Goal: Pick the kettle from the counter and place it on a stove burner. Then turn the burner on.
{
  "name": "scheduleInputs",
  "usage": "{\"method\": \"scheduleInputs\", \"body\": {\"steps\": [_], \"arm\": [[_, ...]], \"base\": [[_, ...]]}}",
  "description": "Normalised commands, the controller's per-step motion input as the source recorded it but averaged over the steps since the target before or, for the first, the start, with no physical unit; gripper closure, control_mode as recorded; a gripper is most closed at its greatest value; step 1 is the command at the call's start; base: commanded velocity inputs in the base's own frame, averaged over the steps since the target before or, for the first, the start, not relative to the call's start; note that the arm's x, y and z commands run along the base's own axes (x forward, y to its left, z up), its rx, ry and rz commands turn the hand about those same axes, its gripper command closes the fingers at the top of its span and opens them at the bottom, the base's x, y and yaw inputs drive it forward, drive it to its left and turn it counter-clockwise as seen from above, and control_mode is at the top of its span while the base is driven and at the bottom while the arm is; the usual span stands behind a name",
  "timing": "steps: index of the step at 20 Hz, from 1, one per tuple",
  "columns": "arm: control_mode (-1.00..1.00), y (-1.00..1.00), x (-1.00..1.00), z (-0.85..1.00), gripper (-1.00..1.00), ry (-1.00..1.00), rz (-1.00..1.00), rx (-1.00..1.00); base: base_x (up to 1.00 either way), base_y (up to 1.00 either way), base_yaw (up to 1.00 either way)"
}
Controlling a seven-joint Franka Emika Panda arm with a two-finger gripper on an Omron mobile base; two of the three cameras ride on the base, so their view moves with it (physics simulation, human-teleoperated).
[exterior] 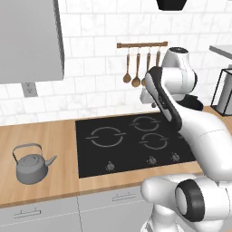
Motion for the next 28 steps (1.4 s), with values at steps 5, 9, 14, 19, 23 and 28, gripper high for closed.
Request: {"method": "scheduleInputs", "body": {"steps": [5, 9, 14, 19, 23, 28], "arm": [[-1.00, 0.46, -0.21, 0.00, -1.00, -0.02, 0.07, -0.06], [-1.00, 1.00, -0.18, -0.01, -1.00, 0.00, 0.29, -0.21], [-1.00, 1.00, -0.31, 0.00, -1.00, -0.01, 0.50, -0.15], [-1.00, 1.00, -0.11, -0.03, -1.00, -0.06, 0.58, -0.08], [-1.00, 1.00, -0.08, -0.24, -1.00, -0.07, 0.57, -0.06], [-1.00, 1.00, -0.04, -0.48, -1.00, -0.05, 0.47, -0.04]], "base": [[0.00, 0.00, 0.00], [0.00, 0.00, 0.00], [0.00, 0.00, 0.00], [0.00, 0.00, 0.00], [0.00, 0.00, 0.00], [0.00, 0.00, 0.00]]}}
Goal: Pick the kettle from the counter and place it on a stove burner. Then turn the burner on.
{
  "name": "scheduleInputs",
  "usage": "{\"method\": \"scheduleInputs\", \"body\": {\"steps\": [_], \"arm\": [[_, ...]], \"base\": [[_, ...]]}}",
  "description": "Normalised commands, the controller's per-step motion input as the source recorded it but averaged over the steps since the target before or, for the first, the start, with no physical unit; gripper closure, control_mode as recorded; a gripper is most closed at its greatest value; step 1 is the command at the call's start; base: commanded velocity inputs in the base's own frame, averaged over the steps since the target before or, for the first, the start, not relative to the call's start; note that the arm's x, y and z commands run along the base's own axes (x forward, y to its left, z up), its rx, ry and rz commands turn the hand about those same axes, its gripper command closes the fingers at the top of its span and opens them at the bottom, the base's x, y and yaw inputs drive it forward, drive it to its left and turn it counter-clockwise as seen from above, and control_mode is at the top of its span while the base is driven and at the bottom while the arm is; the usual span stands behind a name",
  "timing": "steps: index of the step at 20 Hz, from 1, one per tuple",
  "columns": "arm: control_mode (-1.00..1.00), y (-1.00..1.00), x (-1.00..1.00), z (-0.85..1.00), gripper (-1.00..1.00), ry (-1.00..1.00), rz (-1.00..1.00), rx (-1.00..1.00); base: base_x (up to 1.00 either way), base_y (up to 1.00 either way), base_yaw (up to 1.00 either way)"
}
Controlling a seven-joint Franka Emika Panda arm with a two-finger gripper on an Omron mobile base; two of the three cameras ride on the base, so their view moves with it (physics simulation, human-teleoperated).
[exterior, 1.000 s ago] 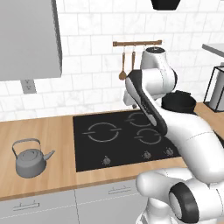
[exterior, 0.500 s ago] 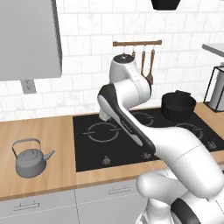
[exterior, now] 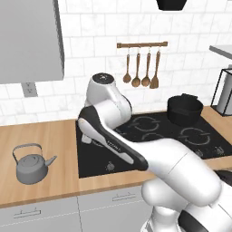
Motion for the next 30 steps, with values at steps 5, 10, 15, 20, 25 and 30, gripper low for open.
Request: {"method": "scheduleInputs", "body": {"steps": [5, 10, 15, 20, 25, 30], "arm": [[-1.00, 1.00, 0.01, -0.24, -1.00, -0.01, 0.30, -0.01], [-1.00, 1.00, 0.09, -0.01, -1.00, 0.04, 0.21, -0.08], [-1.00, 1.00, 0.42, 0.00, -1.00, 0.19, 0.15, -0.20], [-1.00, 0.68, 0.48, -0.03, -1.00, 0.13, 0.00, -0.18], [-1.00, 0.18, 0.10, -0.24, -1.00, 0.00, 0.00, -0.01], [-1.00, 0.26, 0.14, -0.40, -1.00, 0.00, 0.00, 0.00]], "base": [[0.00, 0.00, 0.00], [0.00, 0.00, 0.00], [0.00, 0.00, 0.00], [0.00, 0.00, 0.00], [0.00, 0.00, 0.00], [0.00, 0.00, 0.00]]}}
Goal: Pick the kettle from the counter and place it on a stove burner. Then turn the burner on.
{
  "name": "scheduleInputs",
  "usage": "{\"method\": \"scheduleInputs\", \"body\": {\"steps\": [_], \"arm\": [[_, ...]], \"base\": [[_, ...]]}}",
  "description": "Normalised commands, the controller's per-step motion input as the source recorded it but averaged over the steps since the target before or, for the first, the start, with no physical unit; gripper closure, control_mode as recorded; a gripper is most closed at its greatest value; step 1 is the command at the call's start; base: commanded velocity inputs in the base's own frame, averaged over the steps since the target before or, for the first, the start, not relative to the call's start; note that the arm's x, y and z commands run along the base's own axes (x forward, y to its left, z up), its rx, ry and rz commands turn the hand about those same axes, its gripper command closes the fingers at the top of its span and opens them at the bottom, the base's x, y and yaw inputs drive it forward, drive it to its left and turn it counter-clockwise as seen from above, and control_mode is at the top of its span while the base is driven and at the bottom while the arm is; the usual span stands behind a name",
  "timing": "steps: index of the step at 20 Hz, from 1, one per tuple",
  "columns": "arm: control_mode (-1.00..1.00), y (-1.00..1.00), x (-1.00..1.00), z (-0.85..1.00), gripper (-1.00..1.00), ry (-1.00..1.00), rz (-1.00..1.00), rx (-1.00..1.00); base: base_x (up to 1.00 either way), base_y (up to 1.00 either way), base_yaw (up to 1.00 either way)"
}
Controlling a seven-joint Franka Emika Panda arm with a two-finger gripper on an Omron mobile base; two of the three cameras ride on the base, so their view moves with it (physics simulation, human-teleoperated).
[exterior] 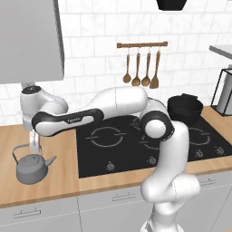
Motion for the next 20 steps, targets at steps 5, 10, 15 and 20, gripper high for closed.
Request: {"method": "scheduleInputs", "body": {"steps": [5, 10, 15, 20], "arm": [[-1.00, 0.27, 0.19, -0.24, -1.00, 0.00, 0.00, -0.02], [-1.00, 0.11, 0.30, -0.24, -1.00, 0.00, 0.00, -0.05], [-1.00, 0.00, 0.35, -0.29, -1.00, -0.02, 0.00, -0.05], [-1.00, 0.00, 0.25, -0.31, -1.00, 0.00, 0.00, -0.05]], "base": [[0.00, 0.00, 0.00], [0.00, 0.00, 0.00], [0.00, 0.00, 0.00], [0.00, 0.00, 0.00]]}}
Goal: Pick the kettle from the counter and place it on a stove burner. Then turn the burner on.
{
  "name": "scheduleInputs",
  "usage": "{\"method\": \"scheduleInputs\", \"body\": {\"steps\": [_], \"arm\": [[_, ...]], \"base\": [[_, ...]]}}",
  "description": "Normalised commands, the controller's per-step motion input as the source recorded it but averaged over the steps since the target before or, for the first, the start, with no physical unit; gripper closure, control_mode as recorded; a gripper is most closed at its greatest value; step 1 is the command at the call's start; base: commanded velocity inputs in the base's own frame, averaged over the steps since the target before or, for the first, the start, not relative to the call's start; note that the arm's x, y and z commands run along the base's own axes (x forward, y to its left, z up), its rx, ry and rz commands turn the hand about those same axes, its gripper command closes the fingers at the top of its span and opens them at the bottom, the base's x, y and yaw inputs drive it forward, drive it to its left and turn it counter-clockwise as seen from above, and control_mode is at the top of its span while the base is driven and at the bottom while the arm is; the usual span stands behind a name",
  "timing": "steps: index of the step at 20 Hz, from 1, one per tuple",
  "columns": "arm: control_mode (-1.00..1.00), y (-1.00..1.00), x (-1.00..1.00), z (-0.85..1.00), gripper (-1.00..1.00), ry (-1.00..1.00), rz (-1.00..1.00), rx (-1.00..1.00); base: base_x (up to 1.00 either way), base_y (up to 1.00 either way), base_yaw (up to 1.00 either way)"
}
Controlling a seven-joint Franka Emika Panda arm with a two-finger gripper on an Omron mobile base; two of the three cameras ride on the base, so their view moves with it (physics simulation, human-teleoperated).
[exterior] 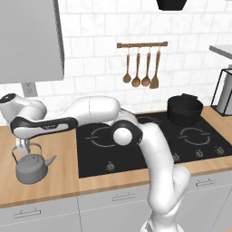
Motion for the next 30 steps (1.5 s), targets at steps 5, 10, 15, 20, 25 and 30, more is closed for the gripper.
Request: {"method": "scheduleInputs", "body": {"steps": [5, 10, 15, 20, 25, 30], "arm": [[-1.00, 0.00, 0.01, -0.07, 1.00, 0.00, 0.00, -0.01], [-1.00, -0.08, -0.12, 0.00, 1.00, -0.07, 0.00, 0.00], [-1.00, -0.67, -0.43, 0.00, 1.00, -0.36, -0.02, -0.04], [-1.00, -0.99, -0.26, 0.01, 1.00, -0.56, -0.12, -0.08], [-1.00, -1.00, 0.01, 0.01, 1.00, -0.56, -0.11, -0.09], [-1.00, -1.00, 0.36, 0.11, 1.00, -0.41, -0.14, -0.03]], "base": [[0.00, 0.00, 0.00], [0.00, 0.00, 0.00], [0.00, 0.00, 0.00], [0.00, 0.00, 0.00], [0.00, 0.00, 0.00], [0.00, 0.00, 0.00]]}}
